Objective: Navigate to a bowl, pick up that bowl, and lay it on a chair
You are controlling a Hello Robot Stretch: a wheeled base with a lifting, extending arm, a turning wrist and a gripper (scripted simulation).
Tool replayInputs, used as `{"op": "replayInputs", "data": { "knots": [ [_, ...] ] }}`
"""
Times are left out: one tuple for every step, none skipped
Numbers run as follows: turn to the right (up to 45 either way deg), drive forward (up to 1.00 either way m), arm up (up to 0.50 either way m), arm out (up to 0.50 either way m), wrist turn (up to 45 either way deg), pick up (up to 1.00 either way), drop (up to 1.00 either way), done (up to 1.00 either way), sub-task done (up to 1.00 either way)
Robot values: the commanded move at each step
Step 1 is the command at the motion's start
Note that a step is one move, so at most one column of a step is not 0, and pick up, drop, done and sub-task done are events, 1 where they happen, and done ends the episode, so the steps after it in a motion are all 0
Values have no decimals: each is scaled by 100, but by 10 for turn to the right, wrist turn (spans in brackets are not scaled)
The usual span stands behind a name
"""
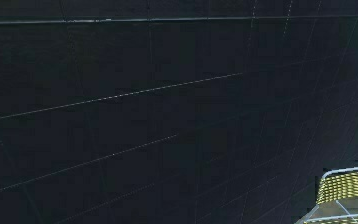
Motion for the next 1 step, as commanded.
{"op": "replayInputs", "data": {
  "knots": [
    [0, 0, -38, 0, 0, 0, 0, 0, 0]
  ]
}}
